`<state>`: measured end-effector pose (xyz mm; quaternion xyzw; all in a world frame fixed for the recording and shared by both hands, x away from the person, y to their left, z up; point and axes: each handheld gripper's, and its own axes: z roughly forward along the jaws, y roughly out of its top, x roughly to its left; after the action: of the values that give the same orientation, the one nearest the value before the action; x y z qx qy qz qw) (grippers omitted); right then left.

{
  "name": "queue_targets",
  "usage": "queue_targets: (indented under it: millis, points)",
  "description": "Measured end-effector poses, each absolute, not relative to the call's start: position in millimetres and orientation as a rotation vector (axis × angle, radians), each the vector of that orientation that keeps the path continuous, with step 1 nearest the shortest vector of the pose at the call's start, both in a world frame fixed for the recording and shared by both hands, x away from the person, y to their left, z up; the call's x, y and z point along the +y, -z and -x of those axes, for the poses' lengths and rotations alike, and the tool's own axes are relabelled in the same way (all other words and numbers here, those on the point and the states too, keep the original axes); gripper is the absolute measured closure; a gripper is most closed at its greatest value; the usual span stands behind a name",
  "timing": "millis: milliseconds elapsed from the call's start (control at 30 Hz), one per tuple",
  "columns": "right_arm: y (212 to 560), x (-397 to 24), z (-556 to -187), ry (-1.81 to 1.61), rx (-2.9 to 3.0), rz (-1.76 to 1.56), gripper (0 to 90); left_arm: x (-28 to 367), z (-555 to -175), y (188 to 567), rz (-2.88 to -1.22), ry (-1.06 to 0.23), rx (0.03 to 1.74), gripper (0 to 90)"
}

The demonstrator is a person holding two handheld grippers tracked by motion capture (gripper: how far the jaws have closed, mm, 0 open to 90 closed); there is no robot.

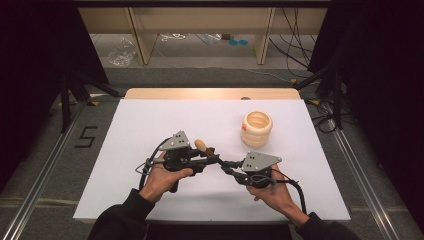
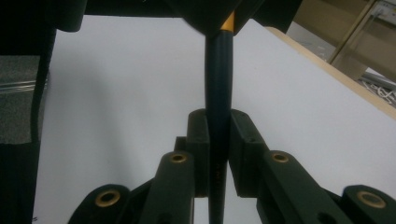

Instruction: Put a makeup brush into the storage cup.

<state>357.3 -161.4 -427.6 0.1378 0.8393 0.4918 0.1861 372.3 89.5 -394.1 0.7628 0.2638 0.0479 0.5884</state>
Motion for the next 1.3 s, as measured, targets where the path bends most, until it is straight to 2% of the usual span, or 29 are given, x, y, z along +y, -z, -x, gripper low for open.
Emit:
queue_targets:
  millis: [167, 400, 433, 467, 533, 700, 800, 1300]
  points:
    - [429, -160, -357, -1.383, 2.374, -0.380, 80.2, 89, -372, 393, -1.777, -0.084, 0.578, 76.1]
    - [431, -158, -357, -1.378, 2.386, -0.385, 79.8, 88, -372, 393, -1.790, -0.077, 0.579, 77.1]
    - [431, -158, -357, -1.381, 2.387, -0.389, 79.4, 88, -372, 393, -1.798, -0.081, 0.572, 77.1]
    - [431, -158, -358, -1.392, 2.382, -0.412, 74.3, 86, -371, 394, -1.814, -0.089, 0.571, 77.2]
    - [430, -157, -358, -1.396, 2.381, -0.412, 73.6, 84, -371, 394, -1.834, -0.094, 0.562, 77.2]
    - [428, -154, -356, -1.387, 2.377, -0.388, 74.0, 77, -369, 396, -1.880, -0.104, 0.544, 77.2]
    - [428, -153, -355, -1.376, 2.393, -0.374, 77.6, 74, -368, 397, -1.883, -0.101, 0.547, 77.2]
    - [429, -151, -356, -1.393, 2.403, -0.396, 78.2, 72, -368, 395, -1.902, -0.118, 0.549, 77.1]
